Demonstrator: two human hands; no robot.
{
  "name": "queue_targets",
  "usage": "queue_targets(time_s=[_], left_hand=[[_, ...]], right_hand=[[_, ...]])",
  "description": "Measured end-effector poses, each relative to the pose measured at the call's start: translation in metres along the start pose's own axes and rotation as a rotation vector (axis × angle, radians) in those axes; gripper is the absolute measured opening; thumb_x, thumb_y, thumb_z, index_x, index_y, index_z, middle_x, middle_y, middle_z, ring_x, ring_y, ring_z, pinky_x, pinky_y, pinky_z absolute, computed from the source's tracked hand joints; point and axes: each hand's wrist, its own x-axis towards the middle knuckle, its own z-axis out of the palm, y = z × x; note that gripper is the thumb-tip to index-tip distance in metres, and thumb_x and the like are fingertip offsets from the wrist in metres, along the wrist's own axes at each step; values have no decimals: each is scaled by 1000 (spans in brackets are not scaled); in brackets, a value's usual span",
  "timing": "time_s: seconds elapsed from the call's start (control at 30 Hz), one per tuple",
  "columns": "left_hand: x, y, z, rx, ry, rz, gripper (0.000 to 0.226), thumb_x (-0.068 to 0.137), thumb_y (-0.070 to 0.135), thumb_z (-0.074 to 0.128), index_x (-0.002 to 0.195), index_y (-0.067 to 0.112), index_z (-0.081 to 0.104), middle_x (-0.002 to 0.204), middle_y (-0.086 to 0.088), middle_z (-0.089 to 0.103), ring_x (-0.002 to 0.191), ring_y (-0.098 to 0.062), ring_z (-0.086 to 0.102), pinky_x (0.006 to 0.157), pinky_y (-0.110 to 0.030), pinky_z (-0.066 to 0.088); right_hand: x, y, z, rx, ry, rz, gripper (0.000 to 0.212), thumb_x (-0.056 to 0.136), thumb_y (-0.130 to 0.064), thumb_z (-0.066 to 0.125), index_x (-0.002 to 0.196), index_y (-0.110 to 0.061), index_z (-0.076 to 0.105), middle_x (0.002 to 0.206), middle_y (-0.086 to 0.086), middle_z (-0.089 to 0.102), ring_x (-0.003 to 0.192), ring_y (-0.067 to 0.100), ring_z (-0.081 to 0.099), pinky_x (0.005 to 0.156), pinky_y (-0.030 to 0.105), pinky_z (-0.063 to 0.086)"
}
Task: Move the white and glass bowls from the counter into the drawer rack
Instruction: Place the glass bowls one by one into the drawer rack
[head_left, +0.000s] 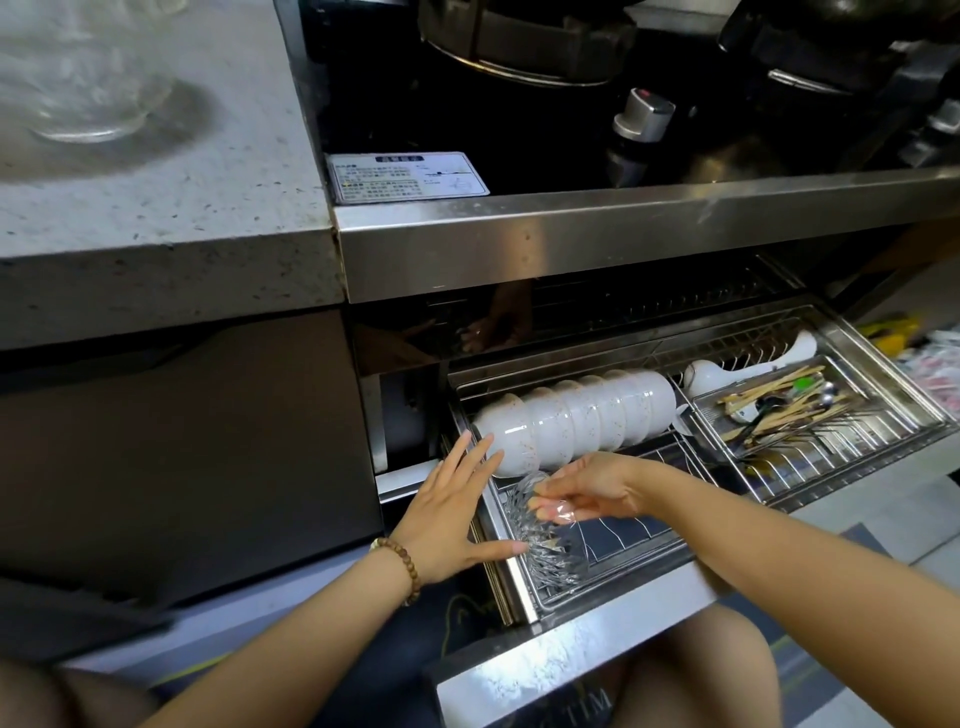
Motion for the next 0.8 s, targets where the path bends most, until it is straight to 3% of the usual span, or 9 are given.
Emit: queue_targets(time_s=[0.1,0.23,0.33,0.5,0.63,0.7,0.8], left_hand=[[1,1,-1,1,-11,-7,108,69,79,47,150,26,-1,156,13,-18,136,-3,-32,118,-35,-3],[0,3,-4,25,-19,-26,107,69,79,49,150,26,2,156,13,-16,138,-4,-29,118,-36,-3],[0,7,-8,41,-33,-46,105,70,77,50,150,25,5,158,11,-12,140,-6,-24,118,-36,-4],[-1,23,-37,18,-27,-71,86,82,65,49,149,22,16,159,4,10,145,-10,0,116,-30,1],[-11,53,-83,9,115,13,66,86,59,48,142,28,33,152,7,30,138,-11,29,113,-29,25],[-21,71,-116,22,206,78,63,87,58,46,141,30,33,151,10,32,136,-8,31,111,-27,27],[-43,100,-172,55,345,185,63,85,63,39,141,34,33,147,13,37,133,-2,32,109,-24,28]], right_hand=[[-4,-2,1,-230,55,-47,14,88,-20,63,88,-7,63,89,7,70,71,10,67,67,20,56],[-7,-4,2,-497,170,-140,29,86,-29,66,95,-2,64,89,13,67,79,20,64,77,29,56],[-13,-5,4,-610,216,-203,37,86,-34,65,101,-1,65,92,9,68,78,17,64,73,28,55],[-44,-12,2,-567,342,-372,37,87,-34,64,115,-11,59,114,8,63,101,23,61,88,32,47],[-95,-30,10,-338,424,-718,27,89,-17,62,115,-10,61,109,1,64,100,14,61,80,15,48],[-128,-45,14,-271,455,-890,27,88,-13,63,115,-9,62,108,-2,66,98,6,63,81,9,49],[-177,-70,22,-291,511,-1097,29,88,-19,63,117,-21,62,114,-12,65,101,-2,62,89,11,48]])
